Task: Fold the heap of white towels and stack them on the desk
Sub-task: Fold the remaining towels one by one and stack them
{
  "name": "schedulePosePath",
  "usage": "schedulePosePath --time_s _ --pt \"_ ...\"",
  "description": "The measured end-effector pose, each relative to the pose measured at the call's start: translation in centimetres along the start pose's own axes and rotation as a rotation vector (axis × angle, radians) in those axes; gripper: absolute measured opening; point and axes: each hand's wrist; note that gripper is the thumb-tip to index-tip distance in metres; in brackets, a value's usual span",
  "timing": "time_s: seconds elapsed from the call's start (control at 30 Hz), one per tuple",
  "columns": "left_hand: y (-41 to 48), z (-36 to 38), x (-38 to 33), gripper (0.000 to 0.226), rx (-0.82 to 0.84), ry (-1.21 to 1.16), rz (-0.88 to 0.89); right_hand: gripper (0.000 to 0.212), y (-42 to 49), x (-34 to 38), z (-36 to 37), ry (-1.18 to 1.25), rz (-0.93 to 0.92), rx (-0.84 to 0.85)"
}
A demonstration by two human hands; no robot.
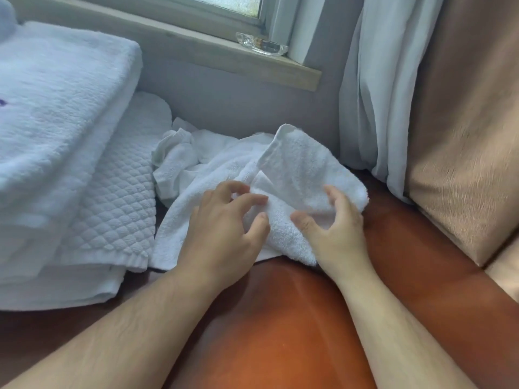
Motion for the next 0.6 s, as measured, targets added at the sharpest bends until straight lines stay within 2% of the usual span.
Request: schedulePosePath --time_s 0.07,0.13,0.3,0.5,0.6 --pt "0.0 0.0 0.0 0.041 0.015 0.008 0.006 0.061 0.4 -0.6 0.3 -0.068 0.028 0.013" --pt "-0.1 0.0 -0.1 0.042 0.027 0.018 0.015 0.049 0.8 -1.0 0.3 -0.08 0.056 -0.068" --pt "-0.4 0.0 -0.6 0.046 0.086 0.075 0.031 0.048 0.9 -1.1 0.6 -0.123 0.101 -0.165" --pt "-0.3 -0.3 -0.8 0.043 0.174 0.072 0.035 0.021 2.0 -0.8 0.6 -0.291 0.084 -0.136" --pt "-0.3 -0.2 -0.6 0.045 0.205 0.109 0.051 0.016 2.4 -0.9 0.7 -0.266 0.015 -0.252"
Point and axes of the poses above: each hand's wrist, its own y-axis towards the middle knuckle, its own z-axis out of the palm, x = y × z, and after that the axes turned 5 degrees about z, right-handed
